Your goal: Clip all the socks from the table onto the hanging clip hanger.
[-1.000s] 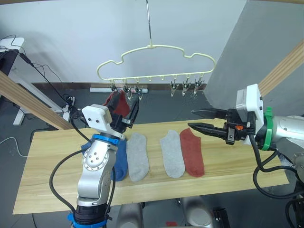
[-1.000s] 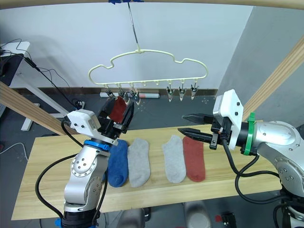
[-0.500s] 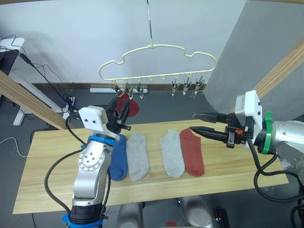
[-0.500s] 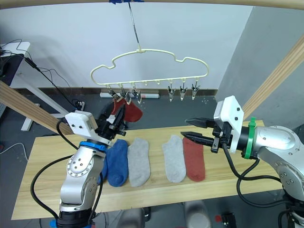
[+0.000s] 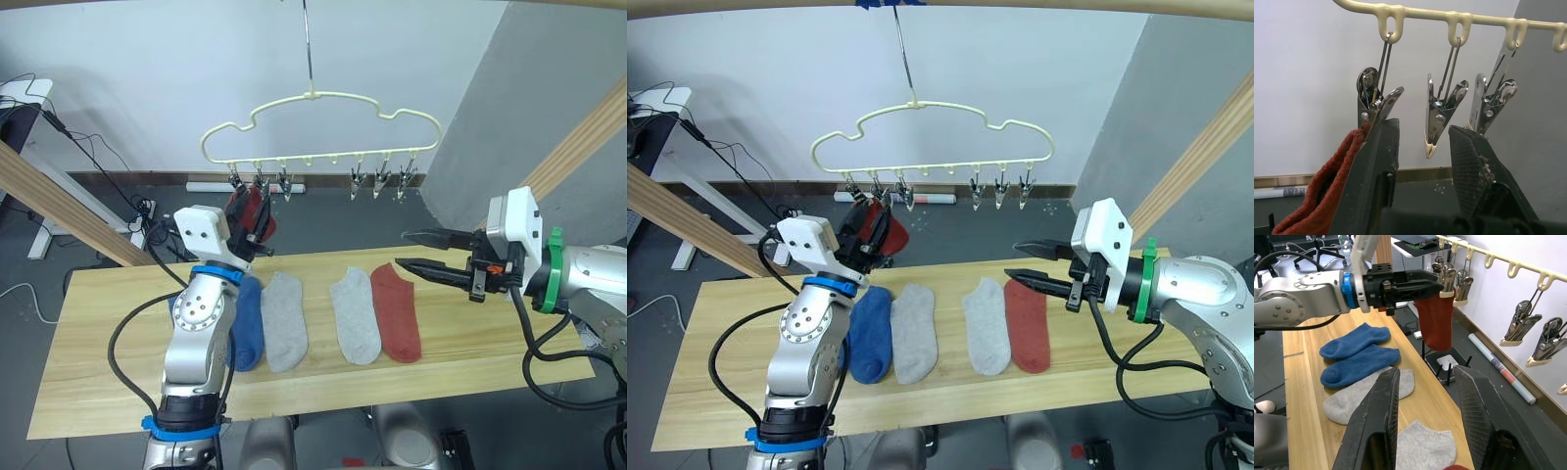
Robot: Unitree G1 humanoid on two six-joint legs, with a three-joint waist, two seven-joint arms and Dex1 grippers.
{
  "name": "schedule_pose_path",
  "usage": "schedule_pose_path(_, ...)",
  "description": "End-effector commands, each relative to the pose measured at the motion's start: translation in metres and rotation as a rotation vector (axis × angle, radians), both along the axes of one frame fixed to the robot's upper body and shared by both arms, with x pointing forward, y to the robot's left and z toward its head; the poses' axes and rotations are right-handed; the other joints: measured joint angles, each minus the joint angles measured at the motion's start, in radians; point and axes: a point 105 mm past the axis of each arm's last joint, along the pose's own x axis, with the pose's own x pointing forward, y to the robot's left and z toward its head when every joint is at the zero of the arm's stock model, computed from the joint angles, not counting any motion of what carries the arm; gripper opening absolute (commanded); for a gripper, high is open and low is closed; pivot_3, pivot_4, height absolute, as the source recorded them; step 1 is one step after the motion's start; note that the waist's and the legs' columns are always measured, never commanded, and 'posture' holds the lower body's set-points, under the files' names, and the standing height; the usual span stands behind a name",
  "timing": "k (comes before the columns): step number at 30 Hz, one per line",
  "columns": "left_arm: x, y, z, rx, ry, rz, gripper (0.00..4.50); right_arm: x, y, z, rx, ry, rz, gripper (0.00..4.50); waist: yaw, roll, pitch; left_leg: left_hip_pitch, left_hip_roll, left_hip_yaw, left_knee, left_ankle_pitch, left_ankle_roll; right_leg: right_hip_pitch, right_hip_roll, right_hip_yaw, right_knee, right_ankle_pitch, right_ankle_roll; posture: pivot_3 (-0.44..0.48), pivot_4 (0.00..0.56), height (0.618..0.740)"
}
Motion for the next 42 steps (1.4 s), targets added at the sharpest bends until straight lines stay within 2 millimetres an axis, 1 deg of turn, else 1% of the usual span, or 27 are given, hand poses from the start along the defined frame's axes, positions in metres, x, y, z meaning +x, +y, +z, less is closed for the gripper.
schedule_pose_path(1, -0.001, 0.0, 0.012, -0.006, -0.061, 0.001, 1.75, -0.005, 0.001, 0.006, -0.006, -0.036, 0.017, 1.8, 0.0, 0.0, 0.0, 0.0, 0.0, 0.0, 0.0, 0.0, 0.0, 0.0, 0.0, 0.0, 0.0, 0.0, 0.0, -0.323, 0.274, 0.74)
schedule_pose_path(7, 0.002, -0.005, 0.021, -0.009, -0.092, -0.036, 1.75, -0.006, 0.003, 0.008, -0.006, -0.032, 0.03, 1.8, 0.0, 0.0, 0.0, 0.0, 0.0, 0.0, 0.0, 0.0, 0.0, 0.0, 0.0, 0.0, 0.001, 0.0, 0.0, -0.328, 0.278, 0.74)
schedule_pose_path(17, 0.0, -0.005, 0.033, -0.001, -0.131, -0.056, 1.75, -0.006, 0.007, 0.009, -0.002, -0.034, 0.049, 1.8, -0.002, 0.0, 0.0, 0.0, 0.001, 0.0, 0.001, 0.0, 0.0, 0.0, 0.0, 0.0, 0.001, 0.0, -0.001, -0.318, 0.28, 0.74)
schedule_pose_path(29, 0.0, -0.004, 0.035, 0.003, -0.134, -0.052, 1.75, -0.006, 0.008, 0.008, -0.001, -0.031, 0.057, 1.8, -0.001, 0.0, 0.0, 0.0, 0.001, 0.0, 0.001, 0.0, 0.0, 0.0, 0.0, 0.0, 0.002, 0.001, -0.001, -0.312, 0.282, 0.74)
schedule_pose_path(31, 0.001, -0.004, 0.036, 0.001, -0.137, -0.051, 1.42, -0.006, 0.009, 0.008, -0.001, -0.029, 0.058, 1.8, -0.001, 0.0, 0.0, 0.0, 0.001, 0.0, 0.001, 0.0, 0.0, 0.0, 0.0, 0.0, 0.002, 0.001, -0.001, -0.312, 0.282, 0.74)
schedule_pose_path(34, 0.001, -0.003, 0.037, 0.007, -0.14, -0.049, 0.7, -0.006, 0.009, 0.007, -0.001, -0.027, 0.059, 1.8, -0.001, 0.0, 0.0, 0.0, 0.001, 0.0, 0.001, 0.0, 0.0, 0.0, 0.0, 0.0, 0.002, 0.001, -0.001, -0.31, 0.283, 0.74)
schedule_pose_path(37, 0.001, -0.003, 0.038, 0.013, -0.146, -0.053, 0.18, -0.006, 0.009, 0.006, -0.004, -0.024, 0.059, 1.8, -0.001, 0.0, 0.0, 0.0, 0.001, 0.0, 0.001, 0.0, 0.0, 0.0, 0.0, 0.0, 0.002, 0.001, -0.001, -0.308, 0.284, 0.74)
schedule_pose_path(39, 0.001, -0.003, 0.038, 0.019, -0.148, -0.053, 0.0, -0.007, 0.009, 0.003, -0.012, -0.016, 0.06, 1.8, -0.001, 0.0, 0.0, 0.0, 0.001, 0.0, 0.001, 0.0, 0.0, 0.0, 0.0, 0.0, 0.002, 0.001, -0.001, -0.308, 0.284, 0.74)
schedule_pose_path(42, 0.0, -0.002, 0.038, 0.025, -0.147, -0.048, 0.0, -0.008, 0.008, 0.0, -0.023, -0.006, 0.059, 1.8, -0.001, 0.0, 0.0, 0.0, 0.002, 0.0, 0.001, 0.0, 0.0, 0.0, 0.0, 0.0, 0.002, 0.001, -0.001, -0.307, 0.286, 0.74)
